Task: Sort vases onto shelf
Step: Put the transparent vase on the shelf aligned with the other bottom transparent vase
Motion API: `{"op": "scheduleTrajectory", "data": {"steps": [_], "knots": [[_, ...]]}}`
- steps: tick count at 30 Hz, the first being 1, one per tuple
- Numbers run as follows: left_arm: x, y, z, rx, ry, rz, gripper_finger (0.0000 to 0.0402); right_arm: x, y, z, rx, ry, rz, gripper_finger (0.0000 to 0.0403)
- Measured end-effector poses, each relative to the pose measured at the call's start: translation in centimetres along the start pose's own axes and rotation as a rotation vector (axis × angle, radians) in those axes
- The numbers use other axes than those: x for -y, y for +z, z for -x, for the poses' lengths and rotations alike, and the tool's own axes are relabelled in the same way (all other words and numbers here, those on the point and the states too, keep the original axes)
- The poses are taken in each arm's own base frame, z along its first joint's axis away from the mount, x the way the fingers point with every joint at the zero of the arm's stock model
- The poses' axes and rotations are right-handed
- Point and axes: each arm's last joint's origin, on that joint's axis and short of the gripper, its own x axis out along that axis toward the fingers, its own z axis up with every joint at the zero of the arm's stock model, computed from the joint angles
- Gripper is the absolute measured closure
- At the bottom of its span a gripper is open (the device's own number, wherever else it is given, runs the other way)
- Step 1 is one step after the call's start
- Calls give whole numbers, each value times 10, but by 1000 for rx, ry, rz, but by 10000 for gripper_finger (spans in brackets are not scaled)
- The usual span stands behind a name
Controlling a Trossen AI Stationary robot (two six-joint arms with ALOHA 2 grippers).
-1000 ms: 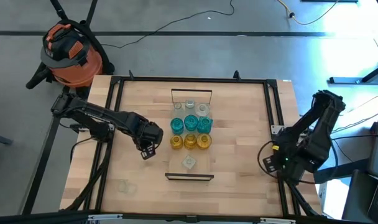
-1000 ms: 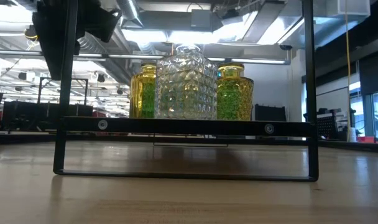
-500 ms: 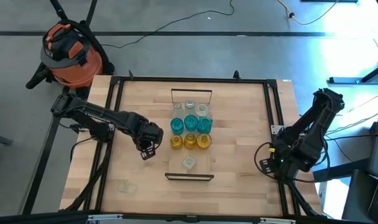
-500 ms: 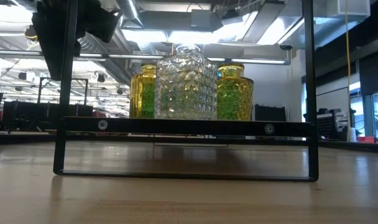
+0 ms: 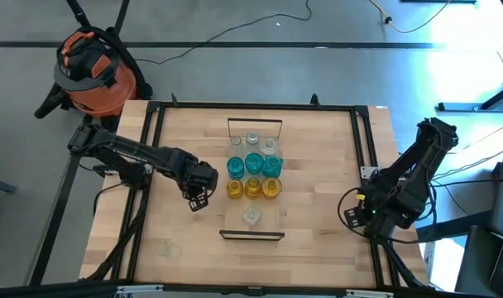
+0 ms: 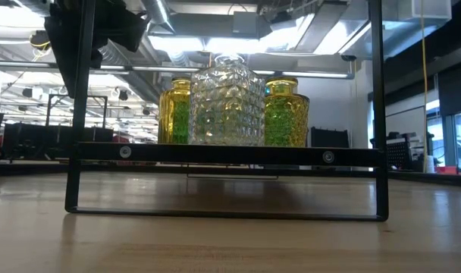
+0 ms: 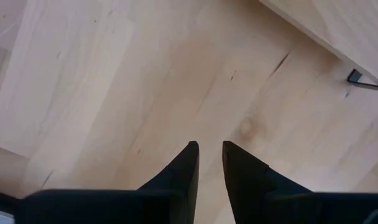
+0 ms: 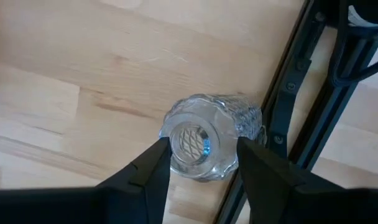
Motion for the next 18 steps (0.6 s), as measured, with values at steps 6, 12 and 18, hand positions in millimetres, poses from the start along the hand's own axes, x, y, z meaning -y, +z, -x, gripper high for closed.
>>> {"op": "scheduleTrajectory", "data": {"steps": [6,12,18], "knots": [[-3,3,0,2,1,12,337,0,0,0,-7,-3,-5,233],[-2,2,0,1,1,7,337,0,-1,0,-6,-2,-41,233],[-2,2,0,1,1,6,337,0,-1,0,-5,-1,-45,233]]}}
